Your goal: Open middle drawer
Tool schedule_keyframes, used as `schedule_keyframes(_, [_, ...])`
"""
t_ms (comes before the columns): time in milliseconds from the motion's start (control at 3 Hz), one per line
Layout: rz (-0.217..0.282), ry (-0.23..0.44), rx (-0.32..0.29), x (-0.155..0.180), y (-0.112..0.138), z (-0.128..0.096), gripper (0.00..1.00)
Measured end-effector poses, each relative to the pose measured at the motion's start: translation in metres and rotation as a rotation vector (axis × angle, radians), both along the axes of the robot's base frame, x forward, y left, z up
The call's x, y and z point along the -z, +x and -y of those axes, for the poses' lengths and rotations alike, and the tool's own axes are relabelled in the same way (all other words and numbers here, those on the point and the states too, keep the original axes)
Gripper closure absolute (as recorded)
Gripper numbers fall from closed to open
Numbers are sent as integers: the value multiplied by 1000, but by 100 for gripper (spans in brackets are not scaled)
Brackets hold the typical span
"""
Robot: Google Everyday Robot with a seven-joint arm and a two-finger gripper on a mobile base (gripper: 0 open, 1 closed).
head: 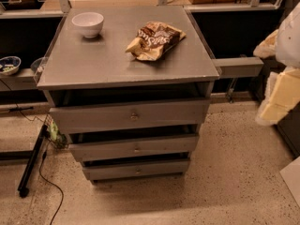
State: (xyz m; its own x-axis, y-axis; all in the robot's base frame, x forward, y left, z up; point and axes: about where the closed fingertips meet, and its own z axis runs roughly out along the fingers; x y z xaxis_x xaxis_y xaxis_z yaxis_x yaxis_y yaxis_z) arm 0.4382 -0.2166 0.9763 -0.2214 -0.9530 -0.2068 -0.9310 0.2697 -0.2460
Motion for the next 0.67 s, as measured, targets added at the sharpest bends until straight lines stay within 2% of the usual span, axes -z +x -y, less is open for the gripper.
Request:
schedule_keyframes(333, [0,0,0,0,0,0,39])
schedule_keyframes(667, [0,0,0,0,0,0,70])
